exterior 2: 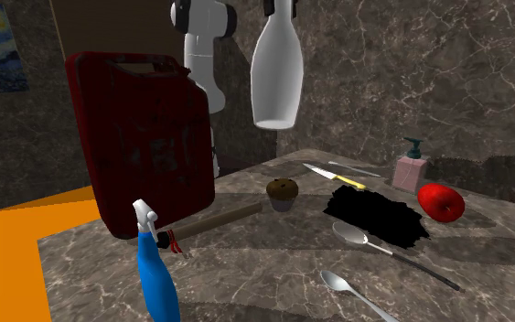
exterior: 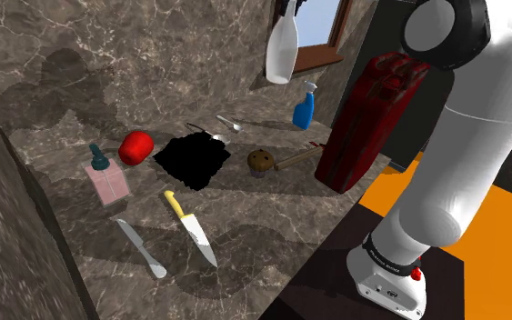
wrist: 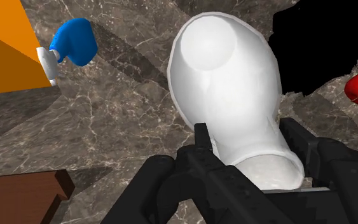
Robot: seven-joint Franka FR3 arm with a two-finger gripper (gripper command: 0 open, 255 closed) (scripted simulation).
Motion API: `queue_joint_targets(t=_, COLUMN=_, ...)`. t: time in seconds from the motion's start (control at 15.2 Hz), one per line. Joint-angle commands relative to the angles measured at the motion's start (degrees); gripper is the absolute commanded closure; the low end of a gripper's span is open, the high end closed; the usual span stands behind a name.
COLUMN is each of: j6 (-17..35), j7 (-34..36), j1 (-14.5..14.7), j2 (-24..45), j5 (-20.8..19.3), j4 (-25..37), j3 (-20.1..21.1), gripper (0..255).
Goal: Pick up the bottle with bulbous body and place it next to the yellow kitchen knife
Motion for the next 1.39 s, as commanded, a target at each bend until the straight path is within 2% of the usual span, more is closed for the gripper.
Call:
queue_joint_targets(t=0.0, j6=-1.9, j7=-0.2, j1=-0.5, j2=1.3, j5=0.5, j4=3.1, j3=-0.1, gripper=255)
queue_joint_targets(t=0.2, j6=1.2, j7=3.5, j1=3.4, j2=-7.1, j5=-3.3, j4=-7.9, j3=1.4, gripper=255)
queue_joint_targets(t=0.53, j6=3.4, j7=10.2, j1=7.1, j2=-18.1, j5=-7.6, j4=-20.6, j3=5.2, gripper=255)
queue_joint_targets(t=0.92, j6=3.5, j7=18.0, j1=9.6, j2=-28.2, j5=-10.0, j4=-31.1, j3=10.7, gripper=255)
queue_joint_targets(t=1.32, j6=2.2, j7=25.5, j1=11.5, j2=-36.1, j5=-10.1, j4=-38.2, j3=16.5, gripper=255)
